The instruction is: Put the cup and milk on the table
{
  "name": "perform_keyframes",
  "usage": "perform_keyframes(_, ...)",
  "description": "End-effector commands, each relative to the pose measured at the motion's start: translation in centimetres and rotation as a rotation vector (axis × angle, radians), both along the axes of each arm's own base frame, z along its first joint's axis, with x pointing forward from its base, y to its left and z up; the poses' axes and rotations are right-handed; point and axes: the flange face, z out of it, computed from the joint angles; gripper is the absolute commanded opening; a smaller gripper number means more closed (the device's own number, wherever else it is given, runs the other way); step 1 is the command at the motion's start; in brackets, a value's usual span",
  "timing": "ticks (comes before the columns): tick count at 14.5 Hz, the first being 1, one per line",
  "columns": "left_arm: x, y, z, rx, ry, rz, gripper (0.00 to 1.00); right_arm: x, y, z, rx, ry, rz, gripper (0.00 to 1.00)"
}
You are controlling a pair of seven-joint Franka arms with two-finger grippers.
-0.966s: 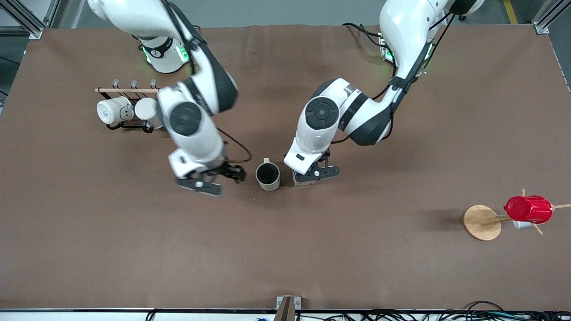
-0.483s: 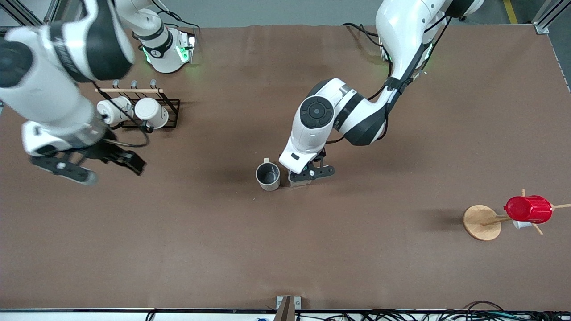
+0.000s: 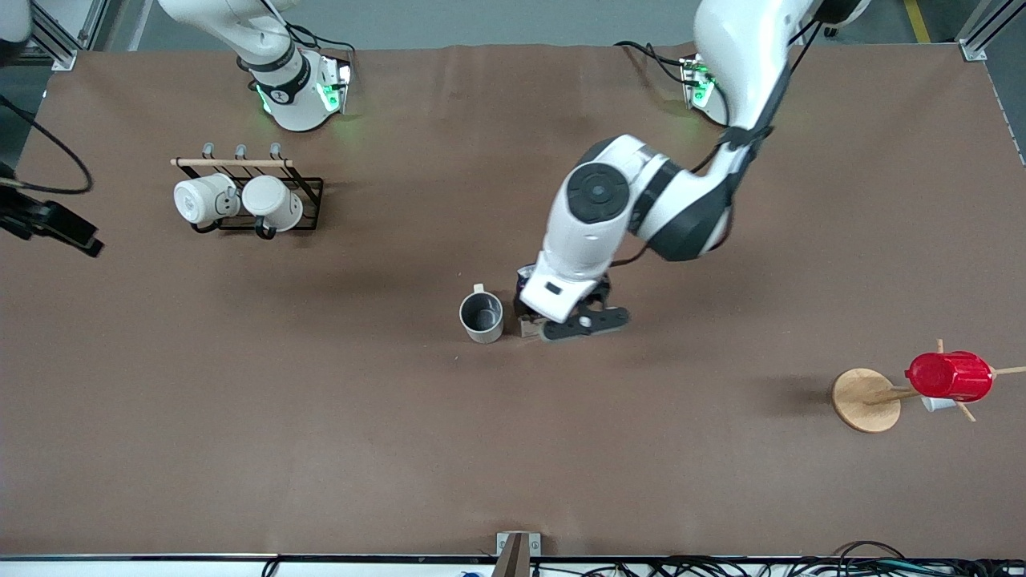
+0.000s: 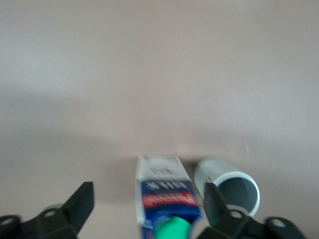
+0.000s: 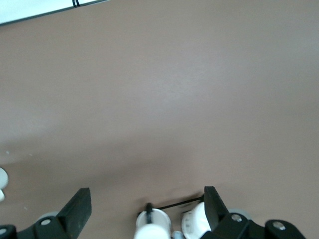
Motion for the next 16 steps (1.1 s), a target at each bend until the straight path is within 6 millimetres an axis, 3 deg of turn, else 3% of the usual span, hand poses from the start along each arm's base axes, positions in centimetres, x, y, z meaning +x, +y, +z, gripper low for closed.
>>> perform_keyframes(1, 1.1, 9.0, 8.4, 0.072, -0.005, -0.023, 1.00, -1.3, -1.8, 2.1, 0.021, 0.010, 0.040, 1.00)
perform_keyframes(2, 1.2, 12.5, 10.8, 0.099, 0.018, -0.046, 1.00, -1.4, -1.9, 3.8, 0.042, -0.024, 0.036, 1.00)
perform_keyframes(5, 0.3, 21.2, 16.5, 0.142, 0.070, -0.074, 1.00, -1.4, -1.4, 4.1, 0.055, -0.018, 0.034, 1.00)
perform_keyframes(10, -3.9, 30.4, 20.7, 0.162, 0.073, -0.175, 1.00, -1.6, -1.2, 3.4, 0.062, 0.012, 0.038, 1.00)
perform_keyframes(13, -7.1, 32.3, 21.8, 0.146, 0.068, -0.206, 1.00, -1.7, -0.4, 3.2, 0.063, 0.029, 0.050, 1.00)
perform_keyframes(16, -8.2, 34.3, 22.3, 0.115, 0.066, -0.262, 1.00, -1.7, -0.6, 3.2, 0.064, 0.028, 0.046, 1.00)
